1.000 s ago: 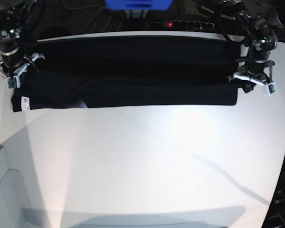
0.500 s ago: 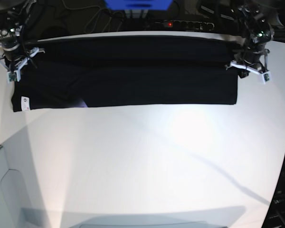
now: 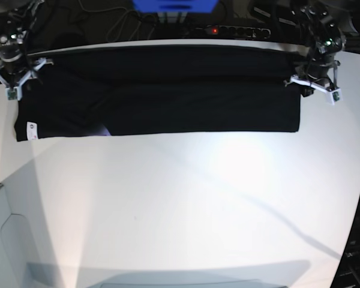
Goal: Fold the T-shirt properly
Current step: 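Hold the strip ends with both grippers and pull them taut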
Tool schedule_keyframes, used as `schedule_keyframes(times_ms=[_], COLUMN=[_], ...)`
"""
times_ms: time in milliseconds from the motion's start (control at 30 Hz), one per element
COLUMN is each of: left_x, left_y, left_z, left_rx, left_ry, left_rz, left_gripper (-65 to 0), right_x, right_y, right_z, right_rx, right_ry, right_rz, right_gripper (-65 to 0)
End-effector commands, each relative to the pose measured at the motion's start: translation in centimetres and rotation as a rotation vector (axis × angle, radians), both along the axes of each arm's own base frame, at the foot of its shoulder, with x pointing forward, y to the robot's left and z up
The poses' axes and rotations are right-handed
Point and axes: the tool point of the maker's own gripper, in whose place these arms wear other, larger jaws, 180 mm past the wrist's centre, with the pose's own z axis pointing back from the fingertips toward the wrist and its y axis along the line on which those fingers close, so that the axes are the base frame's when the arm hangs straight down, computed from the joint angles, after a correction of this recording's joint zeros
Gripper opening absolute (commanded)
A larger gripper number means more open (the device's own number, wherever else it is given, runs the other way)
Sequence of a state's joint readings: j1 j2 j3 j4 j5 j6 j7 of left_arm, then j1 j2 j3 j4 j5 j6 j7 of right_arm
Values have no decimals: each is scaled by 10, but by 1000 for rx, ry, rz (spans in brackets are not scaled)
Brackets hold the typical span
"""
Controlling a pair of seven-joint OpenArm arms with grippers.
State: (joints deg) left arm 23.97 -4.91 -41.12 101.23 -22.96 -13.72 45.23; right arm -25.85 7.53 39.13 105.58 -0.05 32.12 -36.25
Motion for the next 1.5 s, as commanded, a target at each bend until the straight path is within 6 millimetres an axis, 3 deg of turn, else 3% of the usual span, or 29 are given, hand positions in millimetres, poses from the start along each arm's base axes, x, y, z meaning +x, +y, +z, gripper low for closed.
schedule_keyframes(times_ms=[0, 100, 200, 300, 367, 567, 767, 967, 1133, 1367, 1467], left_x=[4, 1, 0, 1, 1, 2, -7, -14, -7, -3, -1], left_y=[5, 5, 5, 5, 6, 2, 3, -7, -12, -12, -10], left_z=[9, 10, 12, 14, 13, 11, -8, -31, -32, -30, -27], left_rx=[23, 28, 35, 40, 37, 28, -7, -52, -62, -62, -55], left_ry=[-29, -24, -27, -35, -32, -31, 20, 68, 60, 51, 41], left_rz=[-4, -7, -11, -11, -8, -14, 4, -3, -14, -14, -12], left_gripper=[-637, -544, -358, -216, -176, -173, -185, -339, -442, -650, -645], right_x=[7, 11, 12, 10, 12, 15, 15, 9, 3, 10, 11], right_y=[-6, -2, 12, 22, 33, 50, 56, 56, 54, 51, 51], right_z=[17, 29, 25, 20, 16, 9, 6, -11, -24, -19, -18], right_rx=[-33, -45, -16, 9, 30, 58, 75, 110, 132, 124, 124], right_ry=[-53, -83, -75, -65, -60, -46, -44, -10, 19, -3, -7], right_rz=[3, 16, 56, 77, 104, 151, 150, 133, 120, 115, 117], right_gripper=[-353, -332, -334, -335, -335, -335, -335, -335, -334, -333, -333])
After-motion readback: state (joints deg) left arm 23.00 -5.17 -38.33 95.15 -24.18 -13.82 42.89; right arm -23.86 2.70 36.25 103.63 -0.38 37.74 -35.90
